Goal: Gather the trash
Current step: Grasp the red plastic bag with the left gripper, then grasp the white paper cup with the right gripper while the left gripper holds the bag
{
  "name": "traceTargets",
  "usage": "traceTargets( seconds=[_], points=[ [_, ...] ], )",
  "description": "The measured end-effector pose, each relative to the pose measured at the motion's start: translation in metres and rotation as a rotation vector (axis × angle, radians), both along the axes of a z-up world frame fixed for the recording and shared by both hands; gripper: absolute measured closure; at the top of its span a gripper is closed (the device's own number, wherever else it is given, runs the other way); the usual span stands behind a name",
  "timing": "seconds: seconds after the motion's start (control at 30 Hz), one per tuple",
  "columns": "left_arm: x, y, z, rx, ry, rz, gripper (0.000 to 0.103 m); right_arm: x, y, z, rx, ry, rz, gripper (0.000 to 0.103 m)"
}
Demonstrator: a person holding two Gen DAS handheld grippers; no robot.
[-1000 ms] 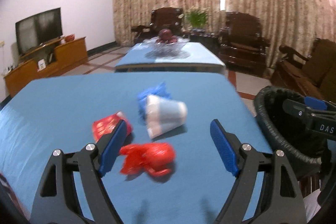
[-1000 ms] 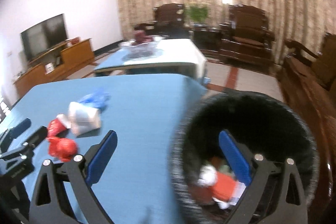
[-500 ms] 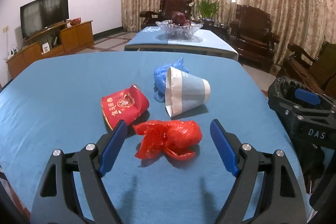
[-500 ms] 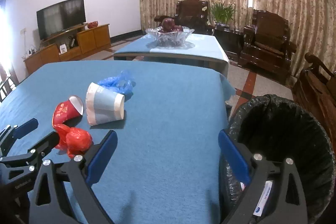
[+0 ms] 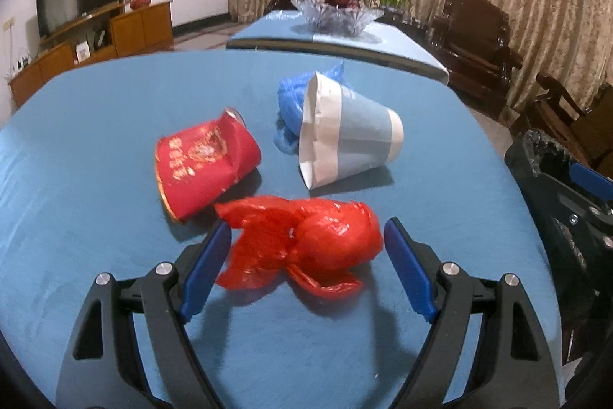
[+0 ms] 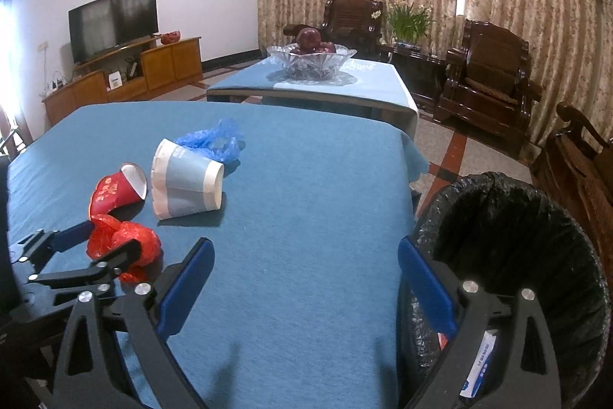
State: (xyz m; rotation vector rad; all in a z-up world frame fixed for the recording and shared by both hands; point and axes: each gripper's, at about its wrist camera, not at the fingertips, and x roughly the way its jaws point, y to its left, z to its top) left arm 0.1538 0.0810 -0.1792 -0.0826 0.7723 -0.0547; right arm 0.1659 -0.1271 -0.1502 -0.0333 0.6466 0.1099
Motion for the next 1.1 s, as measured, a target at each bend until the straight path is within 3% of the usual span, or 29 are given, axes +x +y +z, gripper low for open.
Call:
traceTargets(
  seconds=[0.07,0.17,0.2,0.3,0.37,0.7,1.1],
  points=[
    [0.003,-0.001,-0.002,-0.01,0.012,0.001,0.026,0.0,-0.001,0.001,0.001,0.001,-0.003,0.009],
    [0.003,-0.005,-0.001,-0.01,0.005,-0.004,0.044,0.001,-0.003,0.001,0.003,0.001,-0.007,0.009],
    [0.002,-0.006,0.0,-0.011,-0.005,-0.014,0.056,0.001,-0.003,0.002,0.004,0.0,-0.007,0.009],
    [-0.001,-0.013,0.003,0.006,-0.019,-0.032,0.069,0.002,-0.001,0.002,0.009,0.0,-0.007,0.009],
    [-0.004,-0.013,0.006,0.001,-0.031,-0.033,0.072,0.003,0.001,0.004,0.013,-0.006,-0.002,0.009],
    [-0.028,0.03,0.047,0.037,-0.158,0.054,0.075,0.027,0.037,0.013,0.076,-0.015,0.036,0.009],
    [-0.022,0.079,0.052,0.078,-0.191,0.14,0.075,0.078,0.111,-0.01,0.081,0.055,0.084,0.009]
  ],
)
